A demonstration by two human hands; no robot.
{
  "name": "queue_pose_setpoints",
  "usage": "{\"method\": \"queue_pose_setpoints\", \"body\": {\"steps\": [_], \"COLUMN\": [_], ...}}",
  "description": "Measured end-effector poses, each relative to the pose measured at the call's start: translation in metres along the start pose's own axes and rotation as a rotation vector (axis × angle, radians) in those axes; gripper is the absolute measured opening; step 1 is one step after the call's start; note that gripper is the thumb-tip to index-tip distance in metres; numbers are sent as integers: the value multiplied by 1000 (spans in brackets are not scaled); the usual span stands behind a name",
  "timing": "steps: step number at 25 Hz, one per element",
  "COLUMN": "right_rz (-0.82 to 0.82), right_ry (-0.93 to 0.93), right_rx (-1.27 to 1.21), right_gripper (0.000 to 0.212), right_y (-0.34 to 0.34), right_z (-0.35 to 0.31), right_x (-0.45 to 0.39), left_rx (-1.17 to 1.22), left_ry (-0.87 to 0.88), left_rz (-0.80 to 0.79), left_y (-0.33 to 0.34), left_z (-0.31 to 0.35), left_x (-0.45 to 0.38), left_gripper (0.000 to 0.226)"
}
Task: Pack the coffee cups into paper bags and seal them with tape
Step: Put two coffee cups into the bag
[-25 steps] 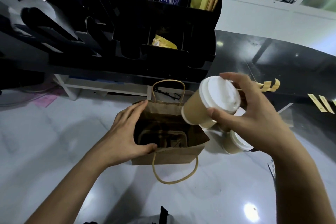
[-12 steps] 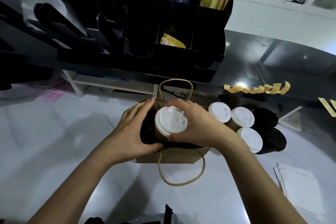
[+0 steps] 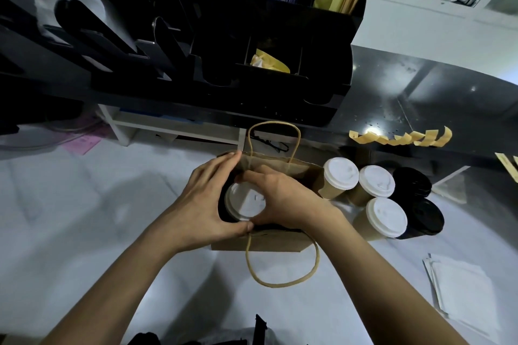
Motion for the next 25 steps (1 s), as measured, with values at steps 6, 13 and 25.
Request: {"method": "queue_pose_setpoints", "body": {"steps": [6, 13, 25], "right_rz": [-39, -86, -127], "right_ry": [-4, 2, 23], "right_rx": [34, 171, 79], "right_gripper": [83, 88, 83], "right_y": [12, 32, 36], "right_z": [1, -1, 3], "right_x": [-7, -22, -18], "left_rx": [-1, -10, 0], "left_ry": [-2, 11, 15], "left_rz": [-11, -14, 8], "left_y": [1, 3, 2], "left_z": [0, 0, -1], "left_x": [1, 1, 2], "left_gripper": [120, 120, 119]}}
Point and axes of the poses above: each hand's wrist, its own x-axis away from the middle knuckle, its own y-axis out of the palm, z = x × y, the point moved 10 cm from there along -x, towards the middle knuckle, and after that the axes turned 4 degrees about y, right-handed, at the moved point
